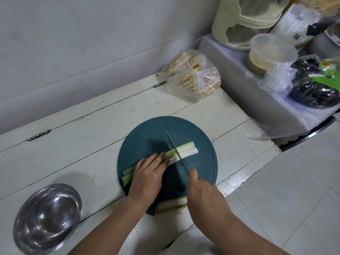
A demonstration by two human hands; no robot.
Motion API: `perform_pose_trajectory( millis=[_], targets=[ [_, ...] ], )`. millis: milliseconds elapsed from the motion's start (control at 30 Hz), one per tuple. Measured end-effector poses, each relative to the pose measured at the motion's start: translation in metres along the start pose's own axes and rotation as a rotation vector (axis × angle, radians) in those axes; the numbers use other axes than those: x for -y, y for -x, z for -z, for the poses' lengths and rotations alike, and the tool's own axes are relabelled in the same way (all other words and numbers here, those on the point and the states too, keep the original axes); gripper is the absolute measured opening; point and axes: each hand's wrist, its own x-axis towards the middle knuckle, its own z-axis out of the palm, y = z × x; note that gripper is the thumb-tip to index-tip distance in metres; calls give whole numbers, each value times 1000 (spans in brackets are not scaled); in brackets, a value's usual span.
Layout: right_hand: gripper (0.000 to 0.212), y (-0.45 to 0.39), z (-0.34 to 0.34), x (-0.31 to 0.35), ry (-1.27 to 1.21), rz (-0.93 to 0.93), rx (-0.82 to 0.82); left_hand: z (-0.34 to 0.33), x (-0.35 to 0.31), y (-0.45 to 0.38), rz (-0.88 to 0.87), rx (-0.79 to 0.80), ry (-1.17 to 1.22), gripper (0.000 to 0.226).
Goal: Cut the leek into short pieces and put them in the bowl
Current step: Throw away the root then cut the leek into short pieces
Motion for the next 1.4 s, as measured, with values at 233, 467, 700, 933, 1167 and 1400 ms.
perform_pose_trajectory(
  millis=[233,467,700,933,1167,1400],
  targets=[
    [37,-27,-5,6,-20,-47,-5,-2,4,-2,6,-2,42,46],
    [30,-54,-22,7,-49,-1,-89,-5,5,-2,9,13,23,46],
    [36,-64,-19,10,-56,27,-114,9,0,-5,39,67,72,53],
    [32,-53,-16,-3,-101,6,-120,30,19,10,74,122,-50,70],
    [16,-10,-22,-18,-163,16,-201,36,35,34,-23,105,-131,55],
    [32,7,-30,-9,-167,30,-176,21,37,32,34,22,-76,59]
  ],
)
